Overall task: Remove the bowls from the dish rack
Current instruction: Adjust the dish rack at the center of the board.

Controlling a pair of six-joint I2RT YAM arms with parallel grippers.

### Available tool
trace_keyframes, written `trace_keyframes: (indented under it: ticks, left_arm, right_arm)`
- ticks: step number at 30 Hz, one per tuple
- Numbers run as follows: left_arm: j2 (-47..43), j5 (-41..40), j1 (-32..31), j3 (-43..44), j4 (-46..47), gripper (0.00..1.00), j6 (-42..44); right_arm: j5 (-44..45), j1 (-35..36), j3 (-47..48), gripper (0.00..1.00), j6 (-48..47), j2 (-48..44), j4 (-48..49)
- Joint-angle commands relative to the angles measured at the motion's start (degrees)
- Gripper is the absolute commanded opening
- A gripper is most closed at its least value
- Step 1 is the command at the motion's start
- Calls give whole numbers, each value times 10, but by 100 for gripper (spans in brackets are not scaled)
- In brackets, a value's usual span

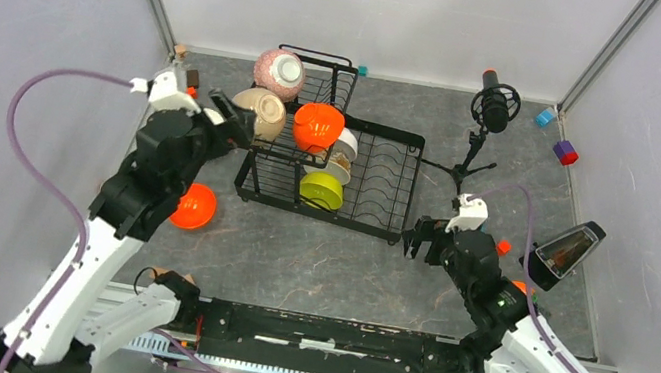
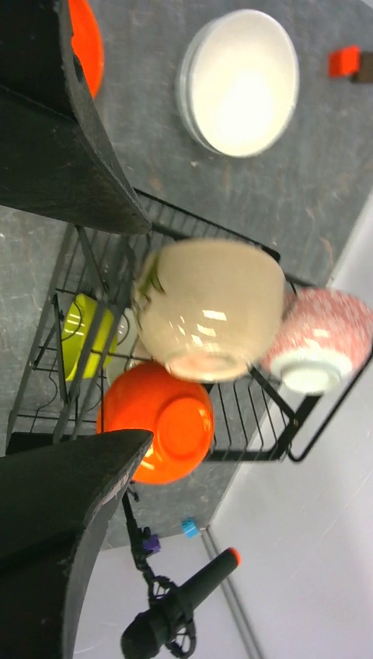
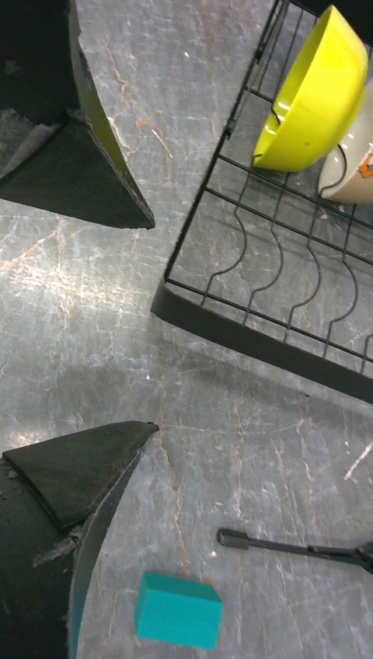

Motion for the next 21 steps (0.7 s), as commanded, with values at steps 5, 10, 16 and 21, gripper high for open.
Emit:
trace_keyframes:
  ticks: [5,10,16,21]
  left_arm:
    - [49,-72,-98,111,45,100,134]
    - [41,-75,-100,109,32,100,185]
    - [-17,-28,-100,-30,121,100,166]
    - [-29,-30,-100,-26,110,100,185]
  right_arm:
    - [97,0,64,98,-16,73,42]
    - [151,-11,68,98,-7,94,55]
    - [117,-39,53,98,-5,100,104]
    - [91,-84,86,98,13,164,104]
